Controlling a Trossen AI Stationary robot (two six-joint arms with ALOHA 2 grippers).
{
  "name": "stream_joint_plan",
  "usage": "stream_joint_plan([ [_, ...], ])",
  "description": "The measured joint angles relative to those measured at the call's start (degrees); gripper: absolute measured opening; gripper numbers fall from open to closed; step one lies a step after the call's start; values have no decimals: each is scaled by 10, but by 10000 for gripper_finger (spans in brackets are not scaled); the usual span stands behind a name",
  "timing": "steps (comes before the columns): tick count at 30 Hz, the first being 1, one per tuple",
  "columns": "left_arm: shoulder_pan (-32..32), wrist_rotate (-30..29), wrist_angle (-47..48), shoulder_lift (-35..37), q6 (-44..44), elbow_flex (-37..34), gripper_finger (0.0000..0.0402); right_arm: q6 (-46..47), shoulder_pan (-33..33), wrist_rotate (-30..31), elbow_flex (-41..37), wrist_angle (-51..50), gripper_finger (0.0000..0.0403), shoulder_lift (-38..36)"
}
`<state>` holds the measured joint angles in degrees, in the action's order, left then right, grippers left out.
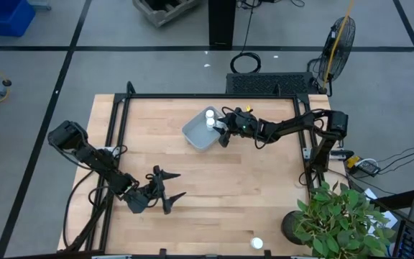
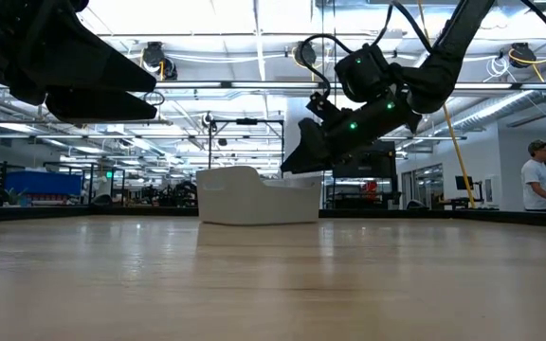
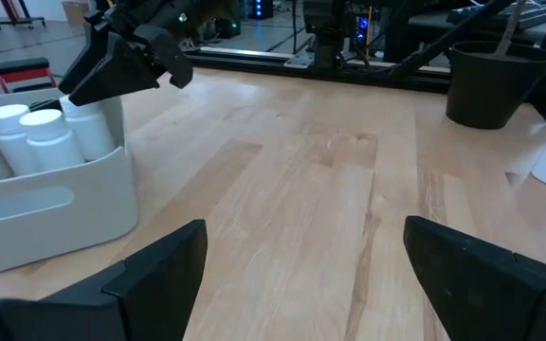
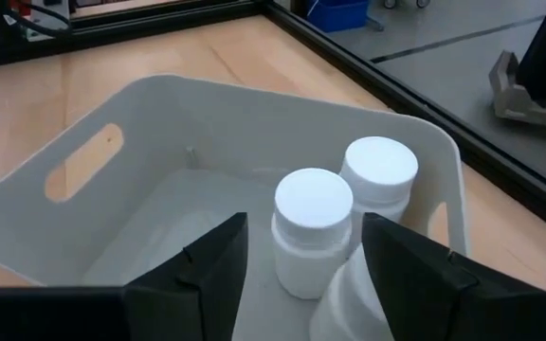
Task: Pick and place pill bottles into a basket
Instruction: Put the right white medicine bottle into the gray bin
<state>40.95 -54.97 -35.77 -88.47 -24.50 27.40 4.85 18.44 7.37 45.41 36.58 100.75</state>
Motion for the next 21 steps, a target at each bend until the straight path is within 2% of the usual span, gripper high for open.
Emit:
stream_joint_plan([
  [8,0,0,0,0,0,0,363,-11,-4,0,0,27,189,0],
  [13,0,0,0,0,3,0,363,-33,-53,-2,0,51,191,-14],
  [18,0,3,1,0,3,0,363,-44,-119,-2,0,3,188,-40],
  [21,0,10,2,0,1,0,363,-34,-155,-36,0,-65,190,-63],
])
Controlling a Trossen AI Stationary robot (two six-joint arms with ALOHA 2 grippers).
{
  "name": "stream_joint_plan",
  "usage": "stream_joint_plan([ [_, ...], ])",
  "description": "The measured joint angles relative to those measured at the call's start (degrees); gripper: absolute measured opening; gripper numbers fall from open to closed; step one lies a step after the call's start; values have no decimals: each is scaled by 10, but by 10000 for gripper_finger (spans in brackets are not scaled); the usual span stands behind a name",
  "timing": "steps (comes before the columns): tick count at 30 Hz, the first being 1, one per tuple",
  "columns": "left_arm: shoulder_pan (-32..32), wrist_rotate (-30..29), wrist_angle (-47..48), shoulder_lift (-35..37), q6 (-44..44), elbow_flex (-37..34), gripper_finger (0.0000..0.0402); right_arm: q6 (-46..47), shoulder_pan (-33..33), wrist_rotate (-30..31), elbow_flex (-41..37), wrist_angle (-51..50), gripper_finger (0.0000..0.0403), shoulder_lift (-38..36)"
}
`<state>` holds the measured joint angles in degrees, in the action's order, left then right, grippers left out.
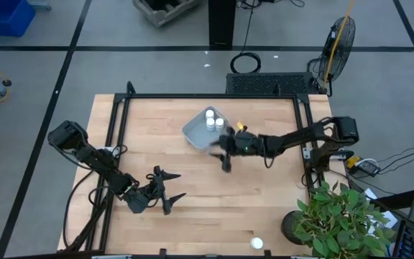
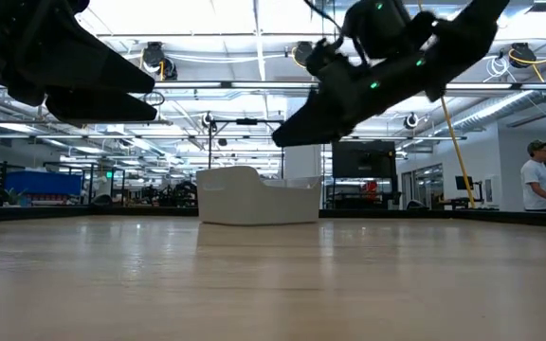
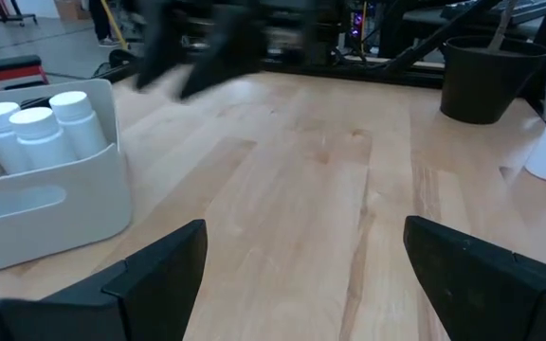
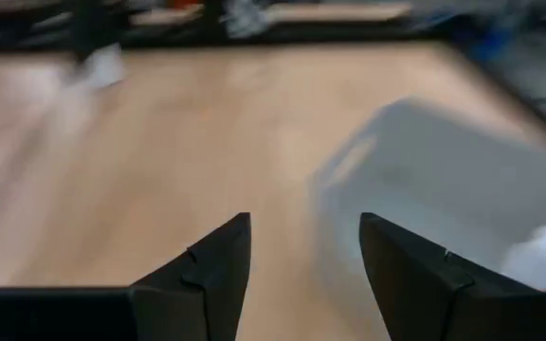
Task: Pick and place pill bottles into a basket
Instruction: Put the right white medicine bottle into the gray bin
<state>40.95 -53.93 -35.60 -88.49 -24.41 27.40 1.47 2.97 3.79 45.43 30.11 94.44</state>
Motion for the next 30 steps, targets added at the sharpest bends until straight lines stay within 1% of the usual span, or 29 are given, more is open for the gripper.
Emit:
stream_joint_plan([
  [3,0,1,0,0,-1,0,363,26,-32,-25,0,-62,191,-26],
  [7,-2,1,-5,0,-1,0,363,34,-76,-25,0,-128,188,-58],
  [10,-5,2,-9,0,-2,0,363,35,-91,-11,0,-152,180,-77],
  [13,-12,22,-18,0,-4,0,363,35,-82,-10,0,-148,165,-82],
  [15,-18,39,-22,0,-8,0,363,35,-70,-14,0,-147,147,-81],
  [16,-22,48,-22,0,-12,0,363,35,-62,-25,0,-146,135,-81],
  [19,-28,70,-22,0,-18,0,363,45,-43,-87,-15,-114,99,-81],
  [22,-35,104,-21,0,-23,0,363,70,-36,-152,-44,-72,73,-81],
  [24,-41,119,-22,0,-24,0,363,89,-36,-173,-59,-66,63,-81],
  [26,-46,120,-21,0,-24,0,363,103,-38,-176,-71,-67,60,-81],
  [30,-52,121,-18,0,-22,0,363,99,-51,-177,-89,-86,62,-81],
])
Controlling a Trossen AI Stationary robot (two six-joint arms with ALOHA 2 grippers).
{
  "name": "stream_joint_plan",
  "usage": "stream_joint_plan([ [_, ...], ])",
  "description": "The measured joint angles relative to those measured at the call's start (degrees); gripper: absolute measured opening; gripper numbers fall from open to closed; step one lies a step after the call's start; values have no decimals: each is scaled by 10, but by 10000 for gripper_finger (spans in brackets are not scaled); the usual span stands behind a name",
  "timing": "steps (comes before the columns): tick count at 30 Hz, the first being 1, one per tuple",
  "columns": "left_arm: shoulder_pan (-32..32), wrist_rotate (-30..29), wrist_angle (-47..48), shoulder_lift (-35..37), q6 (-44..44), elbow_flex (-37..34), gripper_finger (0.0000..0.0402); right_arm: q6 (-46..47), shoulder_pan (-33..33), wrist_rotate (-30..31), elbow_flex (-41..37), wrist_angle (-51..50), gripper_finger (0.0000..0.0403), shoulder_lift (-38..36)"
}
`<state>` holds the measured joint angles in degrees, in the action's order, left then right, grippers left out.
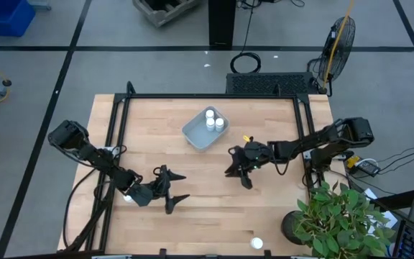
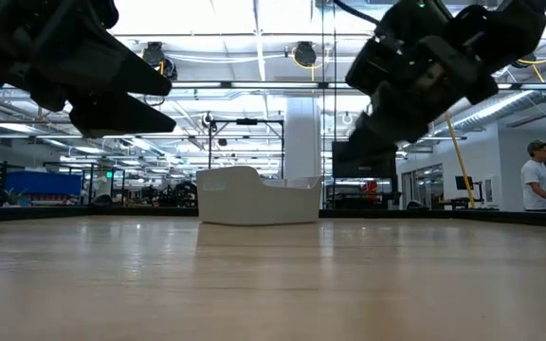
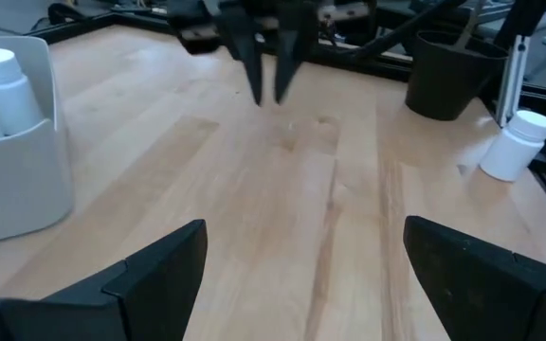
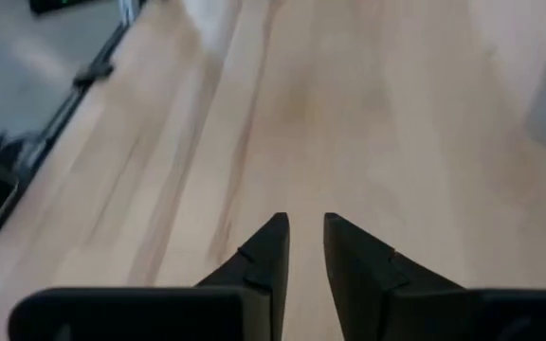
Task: Pick and place pill bottles into a basket
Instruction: Put the right white medicine bottle into the gray bin
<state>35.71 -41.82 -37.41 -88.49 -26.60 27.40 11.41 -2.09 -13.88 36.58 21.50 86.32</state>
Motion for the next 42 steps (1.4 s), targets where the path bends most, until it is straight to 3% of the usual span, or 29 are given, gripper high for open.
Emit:
stream_joint_plan([
  [2,-1,0,0,0,1,0,363,29,0,-18,2,-30,63,0],
  [7,-1,4,0,0,3,0,363,169,30,-172,10,-72,64,0],
  [13,-10,4,0,0,8,0,363,333,27,-319,10,-29,84,0],
  [20,-33,4,1,0,-6,0,363,504,-26,-431,10,23,141,0],
  [25,-39,4,0,0,-6,0,363,552,-34,-452,10,24,165,0],
  [33,-42,3,-1,0,-7,0,363,566,-67,-459,10,-10,159,0],
  [42,-42,3,-1,0,-7,0,363,742,-138,-402,10,-60,161,0],
])
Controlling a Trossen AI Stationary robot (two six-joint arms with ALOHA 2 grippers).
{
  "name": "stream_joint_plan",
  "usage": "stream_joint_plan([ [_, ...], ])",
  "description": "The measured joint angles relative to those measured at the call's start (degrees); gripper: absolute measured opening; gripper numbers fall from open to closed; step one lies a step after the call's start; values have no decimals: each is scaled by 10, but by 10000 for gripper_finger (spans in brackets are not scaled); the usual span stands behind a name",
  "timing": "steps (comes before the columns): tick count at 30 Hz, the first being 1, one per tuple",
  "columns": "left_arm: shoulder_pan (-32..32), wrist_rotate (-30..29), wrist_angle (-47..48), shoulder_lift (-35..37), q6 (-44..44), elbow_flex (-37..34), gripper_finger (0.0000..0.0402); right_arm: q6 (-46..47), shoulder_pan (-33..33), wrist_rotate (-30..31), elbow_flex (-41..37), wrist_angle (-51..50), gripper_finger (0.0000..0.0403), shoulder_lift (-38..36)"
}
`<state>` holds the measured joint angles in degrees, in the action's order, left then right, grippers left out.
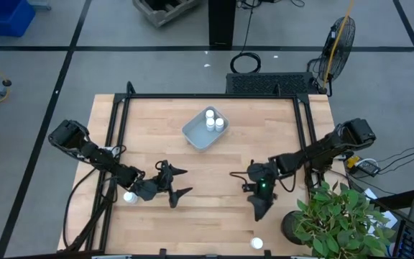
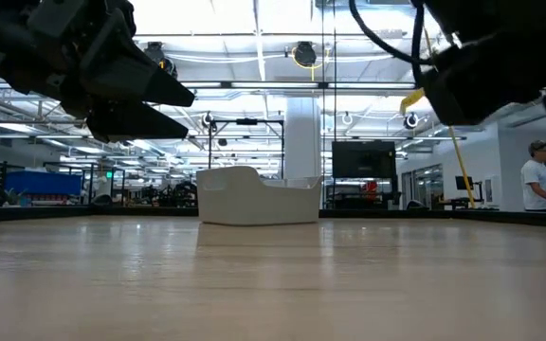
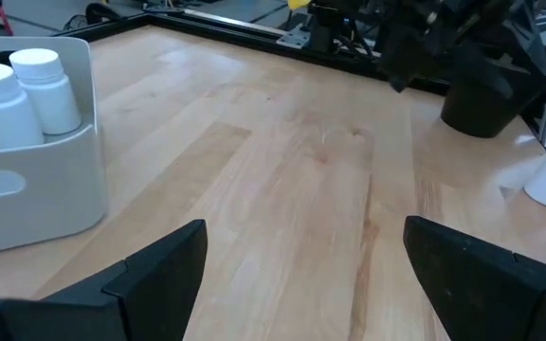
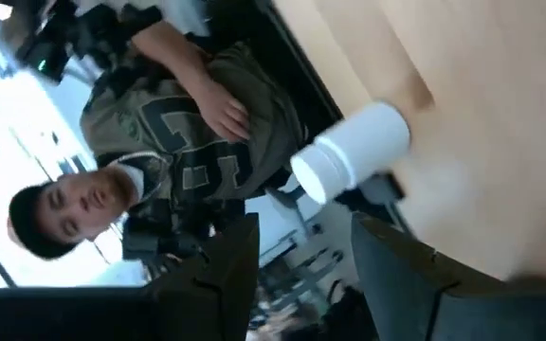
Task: Pick and place pill bottles into a basket
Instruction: Put the right white medicine bottle into the gray bin
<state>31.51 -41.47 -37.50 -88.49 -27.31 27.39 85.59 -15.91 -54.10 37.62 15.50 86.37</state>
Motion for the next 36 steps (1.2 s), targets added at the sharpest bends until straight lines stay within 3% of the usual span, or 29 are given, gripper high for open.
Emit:
stream_joint_plan([
  [6,0,0,0,0,0,0,363,134,-11,18,0,-1,161,7],
  [17,0,0,0,0,0,0,363,290,-41,35,0,-4,165,16],
  [29,0,0,0,0,0,0,363,446,-56,76,0,58,238,20],
  [36,0,0,-1,0,0,0,363,465,-66,60,16,107,243,75],
])
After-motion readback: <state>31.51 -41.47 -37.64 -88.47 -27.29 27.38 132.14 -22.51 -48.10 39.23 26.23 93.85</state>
